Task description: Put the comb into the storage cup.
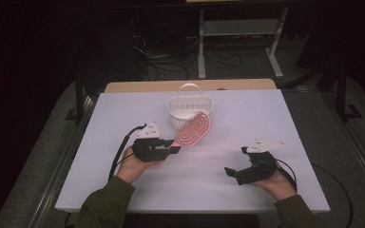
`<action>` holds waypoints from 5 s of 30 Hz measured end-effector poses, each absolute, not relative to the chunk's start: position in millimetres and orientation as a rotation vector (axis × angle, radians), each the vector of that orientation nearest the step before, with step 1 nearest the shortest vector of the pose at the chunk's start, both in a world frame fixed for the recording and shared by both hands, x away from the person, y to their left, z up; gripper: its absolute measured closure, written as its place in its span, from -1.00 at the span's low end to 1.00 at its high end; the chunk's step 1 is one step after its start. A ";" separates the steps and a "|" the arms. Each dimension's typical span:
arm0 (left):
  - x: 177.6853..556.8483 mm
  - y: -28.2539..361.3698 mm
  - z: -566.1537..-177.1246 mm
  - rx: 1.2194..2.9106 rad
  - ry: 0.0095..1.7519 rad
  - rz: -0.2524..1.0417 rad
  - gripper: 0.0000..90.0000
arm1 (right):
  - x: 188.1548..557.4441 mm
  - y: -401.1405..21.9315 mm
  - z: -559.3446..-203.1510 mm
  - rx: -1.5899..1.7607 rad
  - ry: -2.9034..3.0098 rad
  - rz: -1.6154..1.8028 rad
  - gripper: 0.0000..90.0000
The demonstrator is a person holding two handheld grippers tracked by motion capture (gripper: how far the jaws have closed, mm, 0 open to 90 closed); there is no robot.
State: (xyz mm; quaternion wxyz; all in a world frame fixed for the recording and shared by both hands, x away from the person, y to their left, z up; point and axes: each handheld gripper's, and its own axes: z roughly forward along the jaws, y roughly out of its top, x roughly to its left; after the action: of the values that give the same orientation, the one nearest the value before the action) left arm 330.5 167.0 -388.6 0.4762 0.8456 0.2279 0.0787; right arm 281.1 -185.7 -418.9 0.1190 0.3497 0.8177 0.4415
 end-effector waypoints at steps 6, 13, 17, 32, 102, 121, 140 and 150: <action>332.8 164.1 -392.4 2.054 0.548 0.191 0.57 | 281.3 -184.6 -419.4 1.016 2.393 1.292 -1.00; 333.5 162.8 -394.2 2.042 0.537 0.188 0.57 | 282.0 -185.0 -419.2 1.021 2.390 1.309 -1.00; 332.6 163.3 -394.6 2.030 0.541 0.181 0.57 | 281.1 -182.9 -419.0 1.023 2.398 1.335 -1.00; 329.9 168.4 -394.1 2.014 0.541 0.169 0.57 | 283.7 -172.1 -407.6 1.020 2.401 1.379 -1.00; 326.5 172.8 -396.2 1.971 0.573 0.208 0.57 | 326.8 -121.7 -372.9 1.030 2.394 1.533 -1.00; 322.5 172.4 -397.0 1.954 0.582 0.225 0.57 | 342.8 -106.1 -362.1 1.016 2.384 1.581 -1.00; 316.7 169.0 -400.7 1.963 0.566 0.246 0.57 | 351.2 -98.2 -362.2 1.046 2.361 1.630 -1.00; 312.8 163.9 -403.1 1.962 0.554 0.252 0.57 | 351.1 -96.7 -364.6 1.073 2.366 1.630 -0.94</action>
State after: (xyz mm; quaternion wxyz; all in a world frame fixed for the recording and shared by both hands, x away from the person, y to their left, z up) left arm 312.8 163.9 -403.1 0.5174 0.8173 0.2310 0.1049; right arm 351.1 -96.7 -364.6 0.0373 0.3496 0.7709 0.5312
